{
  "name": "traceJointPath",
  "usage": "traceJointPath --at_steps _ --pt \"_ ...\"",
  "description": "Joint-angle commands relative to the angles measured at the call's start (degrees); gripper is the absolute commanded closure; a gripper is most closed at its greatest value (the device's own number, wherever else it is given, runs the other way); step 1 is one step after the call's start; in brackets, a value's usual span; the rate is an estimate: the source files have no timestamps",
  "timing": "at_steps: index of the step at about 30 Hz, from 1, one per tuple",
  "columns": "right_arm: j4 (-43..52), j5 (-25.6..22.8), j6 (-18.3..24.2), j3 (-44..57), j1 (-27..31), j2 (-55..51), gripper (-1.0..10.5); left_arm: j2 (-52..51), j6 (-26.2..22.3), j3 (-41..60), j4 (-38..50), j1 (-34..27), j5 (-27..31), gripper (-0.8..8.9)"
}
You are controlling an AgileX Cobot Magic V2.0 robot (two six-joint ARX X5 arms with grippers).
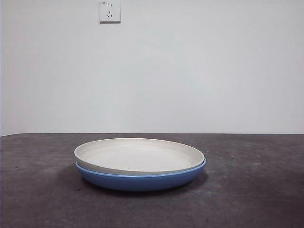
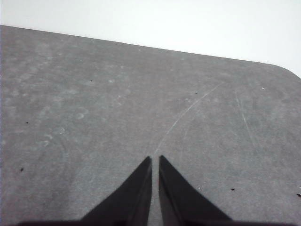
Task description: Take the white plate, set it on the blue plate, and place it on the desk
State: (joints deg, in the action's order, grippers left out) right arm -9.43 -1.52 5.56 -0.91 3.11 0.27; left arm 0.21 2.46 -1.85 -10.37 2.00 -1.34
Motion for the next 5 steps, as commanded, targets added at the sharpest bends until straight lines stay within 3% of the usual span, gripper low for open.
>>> traceJointPath --at_steps 1,5 --pt "0.39 -0.02 -0.63 0.26 0.13 -0.07 9.2 -0.02 -0.24 1.18 -0.39 -0.11 0.15 7.94" --pt "0.39 -0.02 -0.63 0.26 0.13 -0.07 9.2 -0.02 -0.24 1.18 -0.39 -0.11 0.15 7.94"
